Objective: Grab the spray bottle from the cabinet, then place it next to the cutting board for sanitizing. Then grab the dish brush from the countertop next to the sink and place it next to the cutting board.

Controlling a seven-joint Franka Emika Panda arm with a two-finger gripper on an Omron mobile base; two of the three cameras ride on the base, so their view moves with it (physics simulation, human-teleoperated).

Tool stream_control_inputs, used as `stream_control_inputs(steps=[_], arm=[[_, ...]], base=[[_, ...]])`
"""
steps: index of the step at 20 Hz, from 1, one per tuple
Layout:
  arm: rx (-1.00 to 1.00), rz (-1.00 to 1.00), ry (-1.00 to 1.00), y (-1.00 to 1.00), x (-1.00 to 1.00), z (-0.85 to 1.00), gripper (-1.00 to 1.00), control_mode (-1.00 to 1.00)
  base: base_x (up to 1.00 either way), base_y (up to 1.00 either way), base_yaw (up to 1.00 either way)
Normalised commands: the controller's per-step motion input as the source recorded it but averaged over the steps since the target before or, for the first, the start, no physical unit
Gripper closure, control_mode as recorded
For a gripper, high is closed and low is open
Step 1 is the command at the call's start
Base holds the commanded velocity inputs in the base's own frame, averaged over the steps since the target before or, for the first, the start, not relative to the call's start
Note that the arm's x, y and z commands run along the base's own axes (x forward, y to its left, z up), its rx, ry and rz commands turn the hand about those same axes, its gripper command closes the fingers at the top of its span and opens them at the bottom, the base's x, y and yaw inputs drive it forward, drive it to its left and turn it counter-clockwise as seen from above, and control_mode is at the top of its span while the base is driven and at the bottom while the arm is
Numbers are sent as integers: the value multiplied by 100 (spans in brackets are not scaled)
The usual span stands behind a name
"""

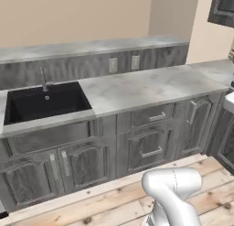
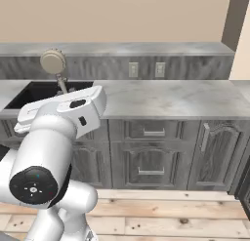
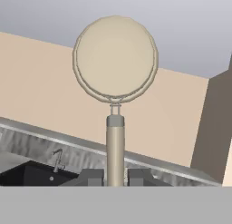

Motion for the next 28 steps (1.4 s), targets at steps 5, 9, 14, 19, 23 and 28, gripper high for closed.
stream_control_inputs(steps=[5,9,14,19,23,28], arm=[[0,0,0,0,0,0,100,100],[0,0,0,0,0,0,100,100],[0,0,0,0,0,0,100,100],[0,0,0,0,0,0,100,100],[0,0,0,0,0,0,100,100],[0,0,0,0,0,0,100,100]], base=[[-65,46,-76],[-38,38,-83],[-27,1,-87],[-24,0,-89],[-23,0,-87],[-7,-29,-65]])
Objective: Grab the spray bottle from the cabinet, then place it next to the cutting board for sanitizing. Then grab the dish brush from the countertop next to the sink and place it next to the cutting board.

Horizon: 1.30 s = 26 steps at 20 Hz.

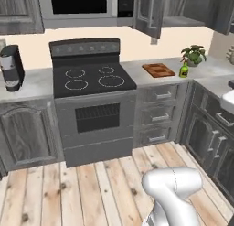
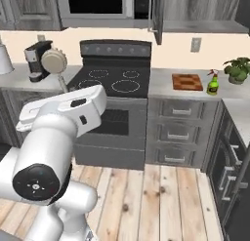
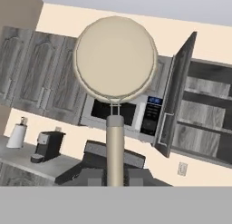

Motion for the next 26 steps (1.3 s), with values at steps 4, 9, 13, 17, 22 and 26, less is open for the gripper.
stream_control_inputs(steps=[4,9,13,17,22,26], arm=[[0,0,0,0,0,0,100,100],[0,0,0,0,0,0,100,100],[0,0,0,0,0,0,100,100],[0,0,0,0,0,0,100,100],[0,0,0,0,0,0,100,100],[0,0,0,0,0,0,100,100]], base=[[54,-17,-22],[87,18,-27],[91,6,-22],[86,-6,-18],[75,-53,-10],[90,-5,-13]])
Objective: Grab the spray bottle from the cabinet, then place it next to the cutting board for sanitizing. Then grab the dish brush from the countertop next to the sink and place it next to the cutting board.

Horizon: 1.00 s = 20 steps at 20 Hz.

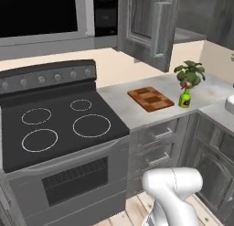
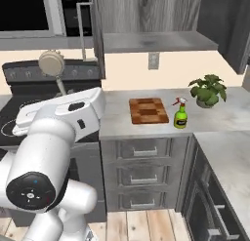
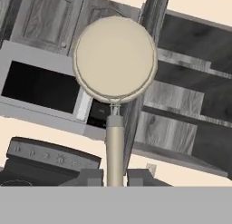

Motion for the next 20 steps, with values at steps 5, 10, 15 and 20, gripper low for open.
stream_control_inputs(steps=[5,10,15,20], arm=[[0,0,0,0,0,0,100,100],[0,0,0,0,0,0,100,100],[0,0,0,0,0,0,100,100],[0,0,0,0,0,0,100,100]], base=[[87,1,-17],[52,-66,-6],[28,-50,-1],[47,-5,0]])
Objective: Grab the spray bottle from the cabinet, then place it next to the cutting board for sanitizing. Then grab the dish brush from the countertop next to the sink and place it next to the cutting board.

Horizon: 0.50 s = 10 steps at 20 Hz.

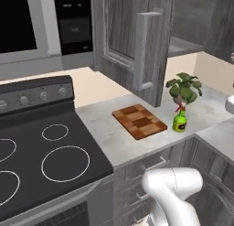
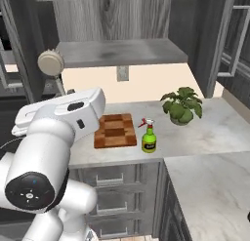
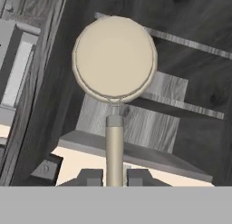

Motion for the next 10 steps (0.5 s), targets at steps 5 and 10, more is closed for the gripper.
stream_control_inputs(steps=[5,10], arm=[[0,0,0,0,0,0,100,100],[0,0,0,0,0,0,100,100]], base=[[81,-4,5],[66,-30,16]])
